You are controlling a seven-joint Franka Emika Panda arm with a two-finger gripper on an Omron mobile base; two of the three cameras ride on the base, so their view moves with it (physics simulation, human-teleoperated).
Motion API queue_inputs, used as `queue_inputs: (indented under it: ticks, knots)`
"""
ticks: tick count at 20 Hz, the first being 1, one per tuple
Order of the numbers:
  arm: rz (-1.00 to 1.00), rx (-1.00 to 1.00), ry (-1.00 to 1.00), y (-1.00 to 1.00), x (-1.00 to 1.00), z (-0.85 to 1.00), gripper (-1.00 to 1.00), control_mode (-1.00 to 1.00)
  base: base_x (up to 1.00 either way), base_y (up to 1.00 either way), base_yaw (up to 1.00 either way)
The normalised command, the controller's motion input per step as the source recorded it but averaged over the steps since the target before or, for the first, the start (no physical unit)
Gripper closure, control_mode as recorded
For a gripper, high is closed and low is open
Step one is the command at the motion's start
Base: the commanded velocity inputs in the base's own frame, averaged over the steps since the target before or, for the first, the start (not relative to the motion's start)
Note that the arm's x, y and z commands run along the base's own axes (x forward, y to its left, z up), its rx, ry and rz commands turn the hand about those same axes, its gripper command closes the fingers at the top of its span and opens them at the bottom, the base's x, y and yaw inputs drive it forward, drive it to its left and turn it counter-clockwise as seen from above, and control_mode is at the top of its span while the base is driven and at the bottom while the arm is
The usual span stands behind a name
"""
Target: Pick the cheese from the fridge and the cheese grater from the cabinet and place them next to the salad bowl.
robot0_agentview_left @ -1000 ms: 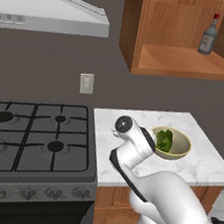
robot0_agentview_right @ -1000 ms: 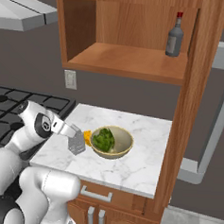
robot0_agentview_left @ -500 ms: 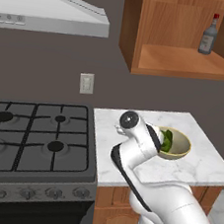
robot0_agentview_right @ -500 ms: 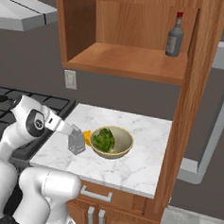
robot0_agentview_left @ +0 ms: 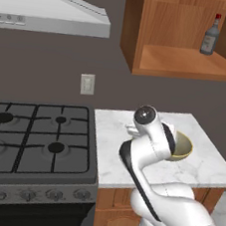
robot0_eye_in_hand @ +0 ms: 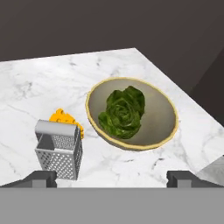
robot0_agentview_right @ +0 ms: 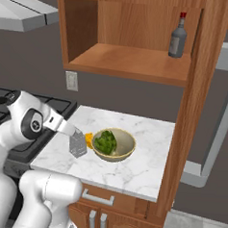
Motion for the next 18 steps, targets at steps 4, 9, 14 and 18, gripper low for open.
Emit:
queue_inputs:
  ticks: [4, 9, 14, 18]
  knots:
    - [0.01, 0.00, 0.06, -0.15, -0.35, 0.43, -1.00, -1.00, 0.00, 0.00, 0.00]
    - [0.00, 0.00, 0.11, -0.17, -0.39, 0.45, -1.00, -1.00, 0.00, 0.00, 0.00]
    - [0.05, 0.00, 0.04, -0.19, -0.41, 0.37, -1.00, -1.00, 0.00, 0.00, 0.00]
    - [0.09, 0.00, 0.00, -0.18, -0.47, 0.33, -1.00, -1.00, 0.00, 0.00, 0.00]
